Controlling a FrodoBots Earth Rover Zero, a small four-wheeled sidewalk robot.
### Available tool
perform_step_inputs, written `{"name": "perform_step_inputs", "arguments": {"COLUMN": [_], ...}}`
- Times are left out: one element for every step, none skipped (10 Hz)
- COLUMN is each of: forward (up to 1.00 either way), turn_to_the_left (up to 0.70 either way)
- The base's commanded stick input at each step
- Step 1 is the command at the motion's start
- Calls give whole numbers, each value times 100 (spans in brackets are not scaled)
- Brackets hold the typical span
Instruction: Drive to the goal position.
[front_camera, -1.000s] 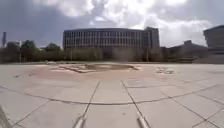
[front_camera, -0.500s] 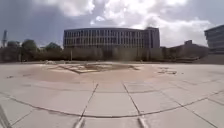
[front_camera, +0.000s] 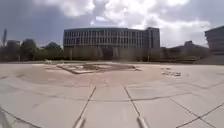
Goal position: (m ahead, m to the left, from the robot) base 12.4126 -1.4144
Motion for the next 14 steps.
{"name": "perform_step_inputs", "arguments": {"forward": [70, 70, 70, 70, 70, 70, 70, 70, 70, 70, 70, 70, 70, 70], "turn_to_the_left": [0, 0, 0, -1, -33, -35, -35, -35, -35, -35, -35, -35, -35, -35]}}
